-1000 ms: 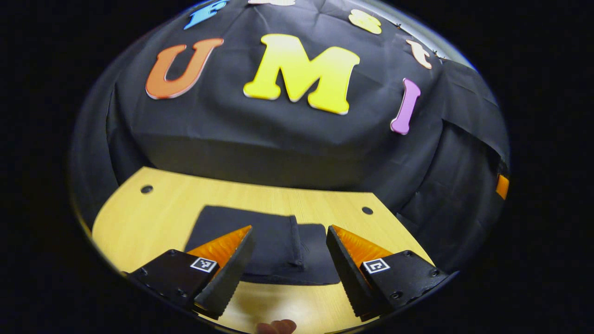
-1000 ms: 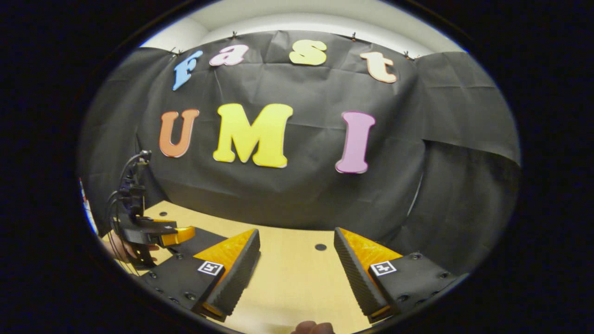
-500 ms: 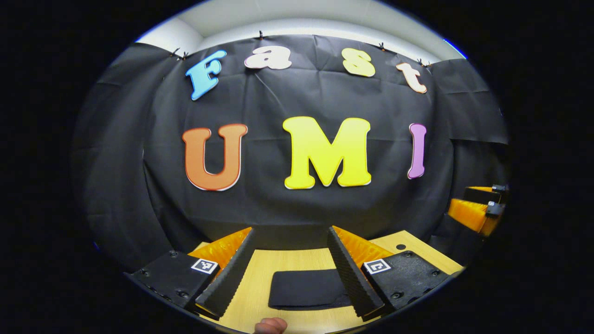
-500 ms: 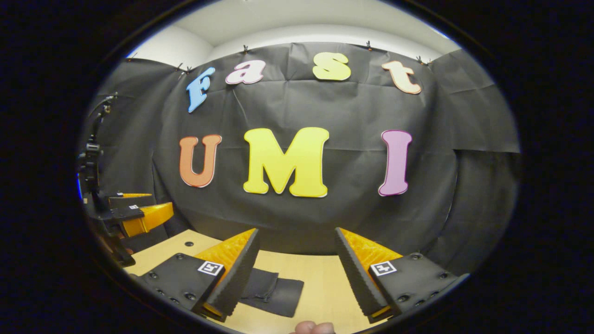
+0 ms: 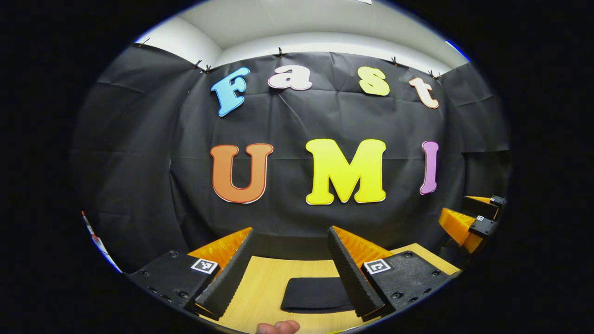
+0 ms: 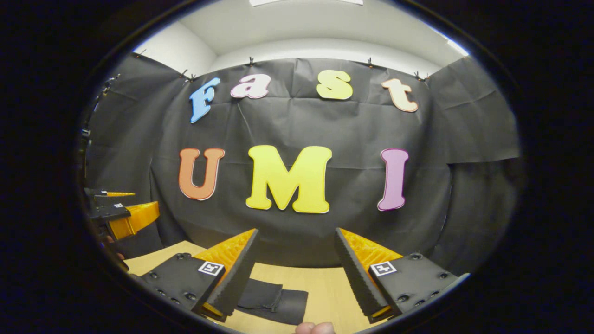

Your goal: Grasp the waist and the cuffs of the jeans and fold them to make the two legs overlap; first hold the waist and fold one-third of the jeans toward the cuffs, then hold the cuffs and fold the remaining one-third in the same direction to finish folding.

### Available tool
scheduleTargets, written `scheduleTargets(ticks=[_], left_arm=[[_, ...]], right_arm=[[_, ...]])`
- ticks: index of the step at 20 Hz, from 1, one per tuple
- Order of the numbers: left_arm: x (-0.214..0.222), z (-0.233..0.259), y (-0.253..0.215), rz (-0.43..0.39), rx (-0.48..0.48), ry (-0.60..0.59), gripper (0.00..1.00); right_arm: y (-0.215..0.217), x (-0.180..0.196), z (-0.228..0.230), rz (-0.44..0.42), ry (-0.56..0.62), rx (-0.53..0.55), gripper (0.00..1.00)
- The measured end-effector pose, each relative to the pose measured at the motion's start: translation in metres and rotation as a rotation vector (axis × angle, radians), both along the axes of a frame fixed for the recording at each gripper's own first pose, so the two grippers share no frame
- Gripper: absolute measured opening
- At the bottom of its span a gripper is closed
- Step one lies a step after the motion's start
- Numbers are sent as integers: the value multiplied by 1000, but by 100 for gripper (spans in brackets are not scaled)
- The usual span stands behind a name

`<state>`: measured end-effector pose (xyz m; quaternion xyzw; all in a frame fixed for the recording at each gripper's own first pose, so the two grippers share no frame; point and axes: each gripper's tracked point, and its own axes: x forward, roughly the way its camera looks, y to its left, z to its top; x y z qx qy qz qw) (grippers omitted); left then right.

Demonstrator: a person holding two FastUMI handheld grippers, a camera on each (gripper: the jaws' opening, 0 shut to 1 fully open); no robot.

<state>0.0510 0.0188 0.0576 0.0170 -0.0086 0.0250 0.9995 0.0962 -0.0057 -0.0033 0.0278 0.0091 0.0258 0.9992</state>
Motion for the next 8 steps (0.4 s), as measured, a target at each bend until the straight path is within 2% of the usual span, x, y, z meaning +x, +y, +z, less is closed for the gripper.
scheduleTargets(ticks=[8], left_arm=[[1, -7, -15, -61, -25, -3, 98]], right_arm=[[-2, -7, -6, -23, 23, -31, 98]])
